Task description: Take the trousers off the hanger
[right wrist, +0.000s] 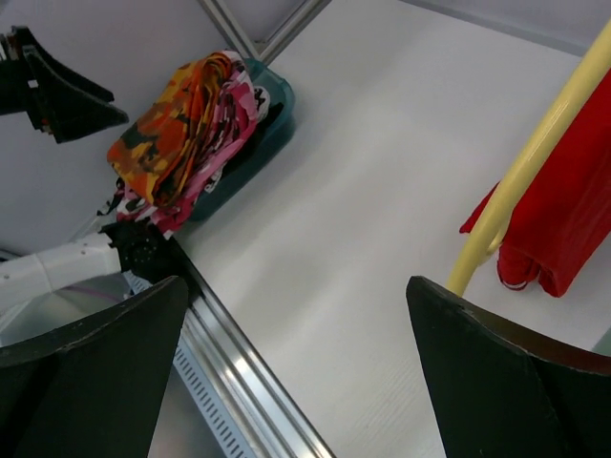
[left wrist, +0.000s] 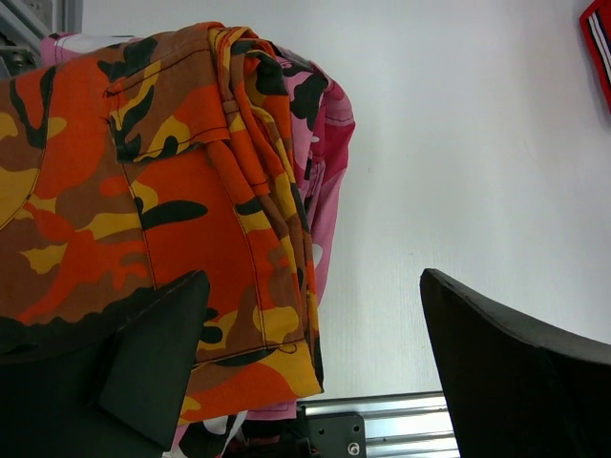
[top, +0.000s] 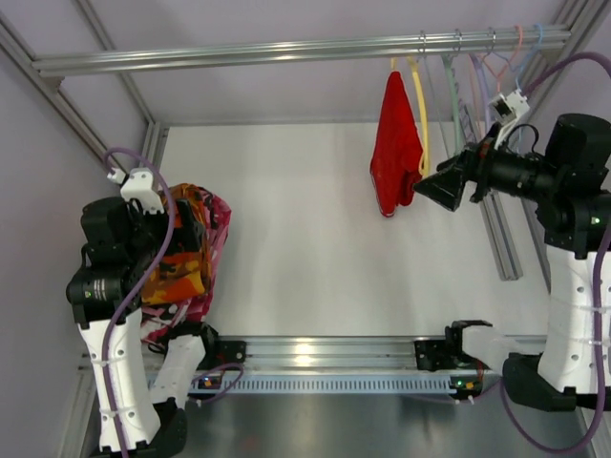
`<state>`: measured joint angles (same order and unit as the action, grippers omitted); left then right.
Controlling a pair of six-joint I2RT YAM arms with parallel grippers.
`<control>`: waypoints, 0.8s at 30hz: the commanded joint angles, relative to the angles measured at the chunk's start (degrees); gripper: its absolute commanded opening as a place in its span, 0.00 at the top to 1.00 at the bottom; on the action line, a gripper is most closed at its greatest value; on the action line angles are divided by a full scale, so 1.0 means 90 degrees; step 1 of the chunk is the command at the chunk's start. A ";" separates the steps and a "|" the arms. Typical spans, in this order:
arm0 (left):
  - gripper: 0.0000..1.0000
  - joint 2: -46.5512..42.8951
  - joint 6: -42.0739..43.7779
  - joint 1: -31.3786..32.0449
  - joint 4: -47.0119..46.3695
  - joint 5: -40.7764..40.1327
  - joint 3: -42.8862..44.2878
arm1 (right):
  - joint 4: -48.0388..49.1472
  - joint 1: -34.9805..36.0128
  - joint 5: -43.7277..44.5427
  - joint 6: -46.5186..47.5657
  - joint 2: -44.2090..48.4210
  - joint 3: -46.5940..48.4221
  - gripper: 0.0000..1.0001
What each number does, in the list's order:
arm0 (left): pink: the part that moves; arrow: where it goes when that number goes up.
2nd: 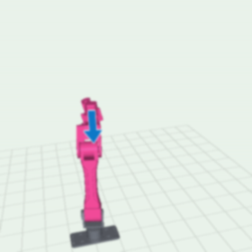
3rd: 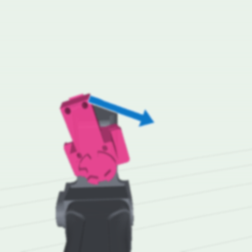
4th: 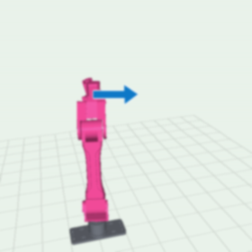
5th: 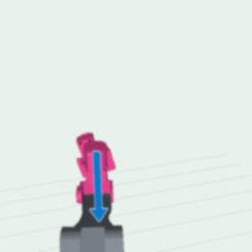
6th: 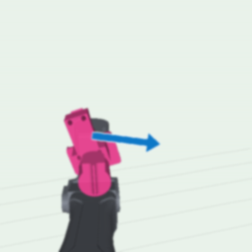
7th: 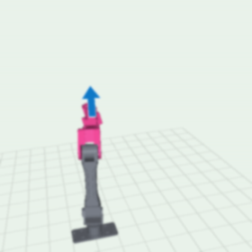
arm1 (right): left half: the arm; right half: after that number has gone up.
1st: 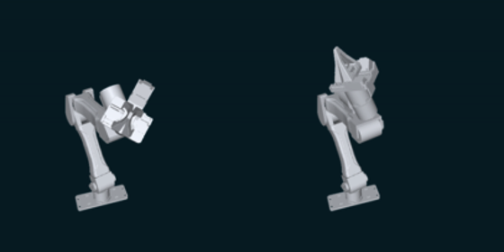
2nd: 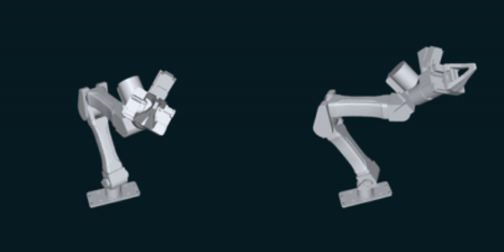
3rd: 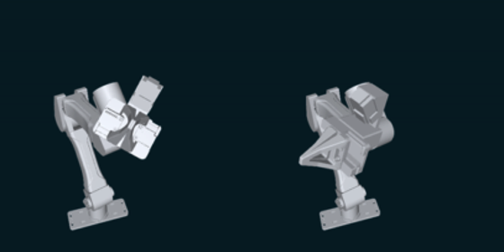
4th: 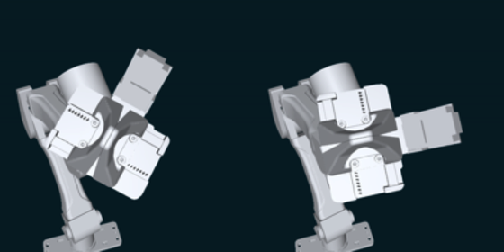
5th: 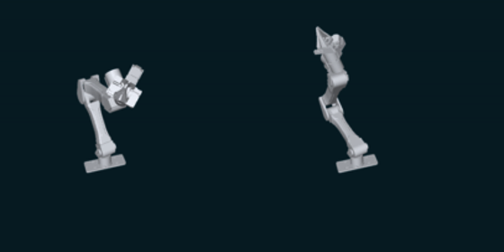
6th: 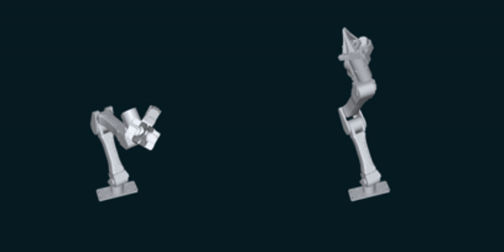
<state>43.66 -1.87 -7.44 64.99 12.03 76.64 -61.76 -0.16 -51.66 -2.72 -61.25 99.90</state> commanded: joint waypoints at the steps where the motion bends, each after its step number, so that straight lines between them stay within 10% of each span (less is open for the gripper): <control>1: 0.02 -0.0007 -0.0115 -0.0003 -0.0356 -0.0096 0.0088 | 0.1371 0.0272 0.1061 -0.1023 -0.0321 0.0316 0.01; 24: 0.02 -0.0134 -0.0085 -0.0003 -0.0483 -0.0136 -0.0137 | 0.3013 0.0350 0.1210 -0.1582 -0.1563 -0.0532 0.01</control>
<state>42.87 -1.89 -7.44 63.81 11.03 75.61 -40.16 2.15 -38.83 -15.25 -75.46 96.88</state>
